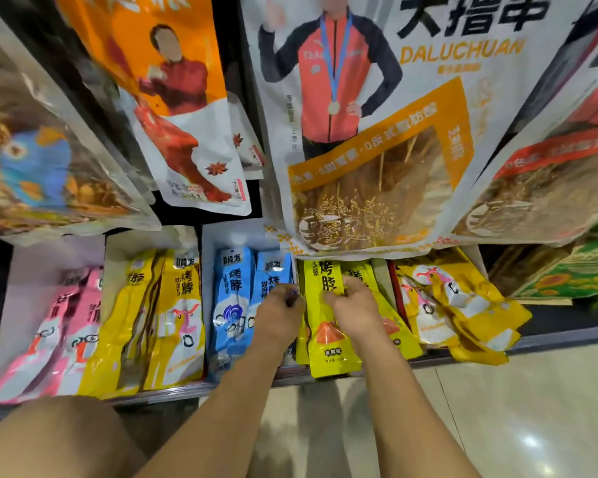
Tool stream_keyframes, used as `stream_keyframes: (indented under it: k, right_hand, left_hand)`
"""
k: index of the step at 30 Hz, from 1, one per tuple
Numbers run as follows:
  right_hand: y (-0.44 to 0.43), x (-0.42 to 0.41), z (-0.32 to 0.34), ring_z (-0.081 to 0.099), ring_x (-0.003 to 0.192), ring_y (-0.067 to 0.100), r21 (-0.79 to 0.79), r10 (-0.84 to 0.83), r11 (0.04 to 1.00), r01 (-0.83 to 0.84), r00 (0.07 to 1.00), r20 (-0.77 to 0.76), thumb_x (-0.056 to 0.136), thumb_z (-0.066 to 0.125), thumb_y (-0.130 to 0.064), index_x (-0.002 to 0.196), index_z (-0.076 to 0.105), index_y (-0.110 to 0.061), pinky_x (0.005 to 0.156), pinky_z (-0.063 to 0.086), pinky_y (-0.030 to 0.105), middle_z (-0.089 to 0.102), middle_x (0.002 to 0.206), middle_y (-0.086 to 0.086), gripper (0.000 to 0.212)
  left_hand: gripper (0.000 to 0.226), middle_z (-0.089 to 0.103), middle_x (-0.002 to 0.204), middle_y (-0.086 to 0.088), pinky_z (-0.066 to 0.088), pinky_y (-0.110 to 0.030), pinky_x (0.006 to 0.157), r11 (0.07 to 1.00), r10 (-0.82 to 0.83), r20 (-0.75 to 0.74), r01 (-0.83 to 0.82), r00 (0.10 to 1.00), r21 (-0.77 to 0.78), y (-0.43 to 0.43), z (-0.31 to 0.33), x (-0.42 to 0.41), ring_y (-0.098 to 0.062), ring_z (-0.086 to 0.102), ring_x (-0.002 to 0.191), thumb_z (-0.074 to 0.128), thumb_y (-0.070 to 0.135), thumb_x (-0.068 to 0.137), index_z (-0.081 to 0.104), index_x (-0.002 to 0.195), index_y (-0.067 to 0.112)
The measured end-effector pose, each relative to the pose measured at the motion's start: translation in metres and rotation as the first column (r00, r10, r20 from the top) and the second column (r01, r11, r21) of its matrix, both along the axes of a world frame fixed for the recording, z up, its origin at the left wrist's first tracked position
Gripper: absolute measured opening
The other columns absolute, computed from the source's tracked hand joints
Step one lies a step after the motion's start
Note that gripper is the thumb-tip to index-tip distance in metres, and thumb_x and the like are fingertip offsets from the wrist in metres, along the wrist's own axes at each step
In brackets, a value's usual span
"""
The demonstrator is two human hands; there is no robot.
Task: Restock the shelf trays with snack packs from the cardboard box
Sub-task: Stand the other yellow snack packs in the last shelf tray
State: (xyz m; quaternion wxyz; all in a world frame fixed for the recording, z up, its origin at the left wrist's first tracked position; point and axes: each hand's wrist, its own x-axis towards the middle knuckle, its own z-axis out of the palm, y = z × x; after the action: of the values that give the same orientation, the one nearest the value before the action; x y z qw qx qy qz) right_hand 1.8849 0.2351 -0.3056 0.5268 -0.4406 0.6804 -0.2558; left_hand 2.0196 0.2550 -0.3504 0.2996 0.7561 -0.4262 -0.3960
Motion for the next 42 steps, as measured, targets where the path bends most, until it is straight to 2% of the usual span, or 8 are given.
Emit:
stream_keyframes:
  k: [11,15,20,23,26,31,37,42]
  right_hand:
    - [-0.011,0.009,-0.014,0.055,0.129,0.025,-0.016,0.077,0.996,-0.084,0.966,-0.247,0.098,0.064,-0.030,0.153,0.038,-0.010,0.096,0.042,0.026,0.052,0.150,0.008,0.065]
    - [-0.003,0.006,-0.006,0.056,0.126,0.027,-0.015,0.098,0.994,-0.107,0.955,-0.278,0.097,0.065,-0.031,0.155,0.035,-0.012,0.095,0.044,0.029,0.056,0.144,0.011,0.068]
    - [0.019,-0.005,0.015,0.058,0.123,0.029,-0.015,0.187,0.977,-0.211,0.896,-0.403,0.096,0.063,-0.026,0.154,0.036,-0.013,0.094,0.045,0.031,0.059,0.141,0.011,0.066]
    - [0.036,-0.009,0.025,0.058,0.124,0.030,-0.024,0.206,0.970,-0.242,0.870,-0.448,0.094,0.063,-0.029,0.153,0.039,-0.015,0.100,0.048,0.035,0.056,0.144,0.009,0.065]
    - [0.057,-0.004,0.038,0.059,0.122,0.032,-0.052,0.219,0.958,-0.282,0.836,-0.503,0.094,0.063,-0.032,0.148,0.044,-0.013,0.099,0.049,0.037,0.061,0.137,0.011,0.060]
    - [0.103,0.023,0.058,0.052,0.126,0.037,-0.060,0.294,0.900,-0.431,0.704,-0.646,0.095,0.055,-0.038,0.133,0.055,-0.010,0.101,0.045,0.042,0.059,0.134,0.014,0.047]
    - [0.159,0.074,0.088,0.048,0.130,0.034,-0.029,0.417,0.765,-0.643,0.530,-0.739,0.095,0.055,-0.040,0.138,0.047,-0.011,0.106,0.042,0.042,0.053,0.141,0.013,0.053]
    - [0.190,0.112,0.105,0.038,0.138,0.037,-0.007,0.453,0.629,-0.777,0.374,-0.809,0.096,0.051,-0.033,0.147,0.038,-0.010,0.112,0.035,0.050,0.044,0.148,0.015,0.057]
  left_hand:
    - [0.025,0.057,0.079,0.004,0.043,-0.018,0.061,0.999,0.051,-0.007,-0.051,0.999,-0.009,-0.001,-0.005,-0.006,-0.016,0.056,0.071,0.059,0.007,0.091,0.048,0.083,0.028]
    - [0.020,0.062,0.096,0.000,0.036,-0.004,0.048,0.999,0.030,-0.043,-0.029,0.999,0.016,0.002,0.007,-0.005,-0.006,0.052,0.065,0.051,0.010,0.098,0.060,0.113,0.018]
    - [0.029,0.050,0.087,0.014,0.041,-0.007,0.060,0.997,0.003,-0.056,0.001,0.998,0.080,0.011,0.031,-0.002,-0.013,0.049,0.078,0.037,0.010,0.101,0.055,0.088,0.029]
    - [0.028,0.056,0.113,0.008,0.043,-0.016,0.074,0.996,-0.026,-0.075,0.032,0.997,0.081,0.030,0.051,0.001,-0.008,0.051,0.077,0.040,0.011,0.100,0.060,0.117,0.020]
    - [0.041,0.054,0.140,-0.008,0.044,-0.029,0.101,0.994,-0.058,-0.070,0.064,0.996,0.084,0.058,0.072,0.009,-0.024,0.057,0.118,0.048,0.013,0.099,0.050,0.140,0.010]
    - [0.055,0.048,0.148,-0.008,0.038,-0.034,0.111,0.965,-0.242,0.212,0.212,0.947,0.157,0.114,0.104,0.032,-0.027,0.045,0.136,0.054,0.027,0.096,0.041,0.148,0.014]
    - [0.052,0.050,0.142,-0.008,0.045,-0.042,0.101,0.940,-0.336,0.651,0.200,0.681,0.276,0.176,0.153,0.073,-0.029,0.049,0.129,0.051,0.029,0.093,0.043,0.144,0.019]
    - [0.048,0.055,0.133,-0.012,0.044,-0.043,0.096,0.961,-0.270,0.768,0.111,0.581,0.254,0.219,0.180,0.111,-0.033,0.049,0.123,0.050,0.023,0.089,0.048,0.136,0.015]
